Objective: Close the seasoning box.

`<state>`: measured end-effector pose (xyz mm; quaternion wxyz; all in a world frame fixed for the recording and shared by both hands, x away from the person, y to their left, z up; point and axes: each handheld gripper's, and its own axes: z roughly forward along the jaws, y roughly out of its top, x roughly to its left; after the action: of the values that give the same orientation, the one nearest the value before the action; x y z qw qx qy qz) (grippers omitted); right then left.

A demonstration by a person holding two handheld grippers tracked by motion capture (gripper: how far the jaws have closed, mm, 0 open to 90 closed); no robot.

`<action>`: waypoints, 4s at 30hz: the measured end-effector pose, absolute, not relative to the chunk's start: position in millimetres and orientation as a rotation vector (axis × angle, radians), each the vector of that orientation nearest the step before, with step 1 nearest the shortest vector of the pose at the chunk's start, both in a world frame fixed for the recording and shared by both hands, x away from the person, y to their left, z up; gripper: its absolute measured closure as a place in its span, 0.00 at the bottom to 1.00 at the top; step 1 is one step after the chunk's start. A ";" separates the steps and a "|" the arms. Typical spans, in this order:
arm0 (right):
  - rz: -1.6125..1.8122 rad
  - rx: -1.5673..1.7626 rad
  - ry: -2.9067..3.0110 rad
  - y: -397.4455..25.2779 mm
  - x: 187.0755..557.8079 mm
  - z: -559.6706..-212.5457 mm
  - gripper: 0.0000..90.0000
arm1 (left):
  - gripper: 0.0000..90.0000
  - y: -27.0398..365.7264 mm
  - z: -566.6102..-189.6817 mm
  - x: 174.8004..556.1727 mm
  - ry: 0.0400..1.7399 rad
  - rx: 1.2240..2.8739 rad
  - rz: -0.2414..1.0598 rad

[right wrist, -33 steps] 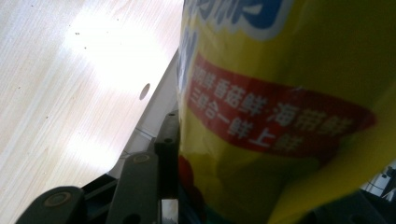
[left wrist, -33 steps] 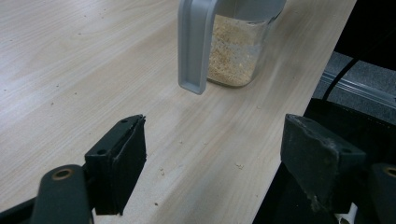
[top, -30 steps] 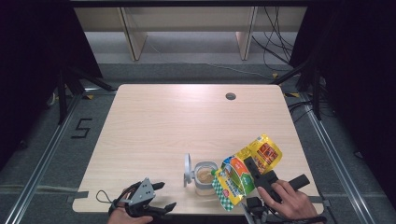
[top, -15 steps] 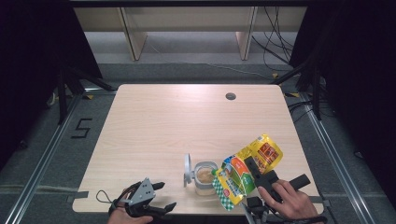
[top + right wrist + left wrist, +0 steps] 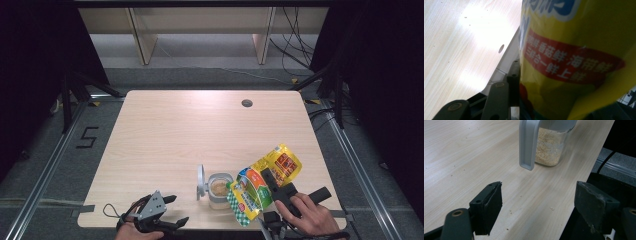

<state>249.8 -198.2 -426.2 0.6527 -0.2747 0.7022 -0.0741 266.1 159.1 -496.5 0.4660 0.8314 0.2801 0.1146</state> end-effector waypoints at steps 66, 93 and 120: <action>-0.174 -0.642 1.572 -197.1 248.7 -425.0 0.68 | 0.25 160.1 -496.0 266.6 0.679 2.057 0.286; -0.162 -0.627 1.583 -198.4 248.7 -425.5 0.69 | 0.24 159.2 -496.3 266.1 0.688 2.039 0.282; -0.160 -0.622 1.580 -199.5 248.9 -425.3 0.69 | 0.24 159.1 -496.5 266.1 0.690 2.039 0.281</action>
<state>248.9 -199.5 -425.3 0.6579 -0.2746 0.6977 -0.0706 266.1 159.1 -496.5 0.4666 0.8308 0.2811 0.1143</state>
